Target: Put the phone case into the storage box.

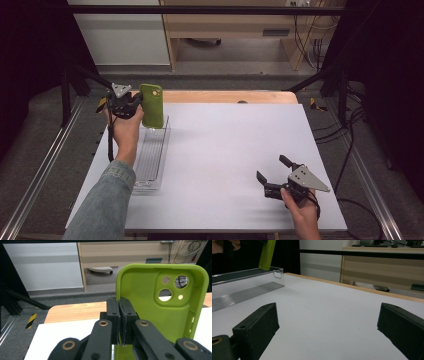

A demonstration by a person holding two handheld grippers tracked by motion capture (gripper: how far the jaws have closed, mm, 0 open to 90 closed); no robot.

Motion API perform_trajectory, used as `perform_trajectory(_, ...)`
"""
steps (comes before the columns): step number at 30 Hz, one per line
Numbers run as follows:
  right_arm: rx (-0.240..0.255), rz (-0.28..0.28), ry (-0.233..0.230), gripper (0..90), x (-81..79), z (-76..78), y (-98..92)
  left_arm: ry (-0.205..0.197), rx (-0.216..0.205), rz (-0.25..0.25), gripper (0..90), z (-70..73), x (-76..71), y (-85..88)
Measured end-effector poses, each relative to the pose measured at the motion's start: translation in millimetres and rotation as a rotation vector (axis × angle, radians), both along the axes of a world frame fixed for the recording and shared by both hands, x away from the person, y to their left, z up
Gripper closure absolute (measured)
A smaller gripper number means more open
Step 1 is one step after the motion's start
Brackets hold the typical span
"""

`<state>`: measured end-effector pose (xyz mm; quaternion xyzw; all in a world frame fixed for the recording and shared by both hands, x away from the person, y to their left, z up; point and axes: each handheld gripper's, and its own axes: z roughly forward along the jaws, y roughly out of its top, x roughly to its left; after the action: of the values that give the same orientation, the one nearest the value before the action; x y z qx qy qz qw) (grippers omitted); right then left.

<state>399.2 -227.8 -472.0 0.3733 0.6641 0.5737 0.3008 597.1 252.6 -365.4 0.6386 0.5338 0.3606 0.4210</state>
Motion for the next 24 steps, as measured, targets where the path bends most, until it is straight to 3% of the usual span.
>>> perform_trajectory(7, -0.006, 0.003, 0.001, 3.7, 0.9, -0.8, 1.4, 0.010, -0.033, 0.023, 87.1, -2.8, 3.4, 5.2)
perform_trajectory(12, -0.030, 0.018, 0.001, 3.7, 1.0, -1.4, 5.1, 0.015, -0.029, 0.024, 87.1, -4.7, 4.9, 2.6)
perform_trajectory(24, -0.025, 0.025, -0.001, 3.6, 0.7, -0.3, 3.9, 0.036, -0.015, 0.040, 87.1, -12.7, 8.3, -0.3)
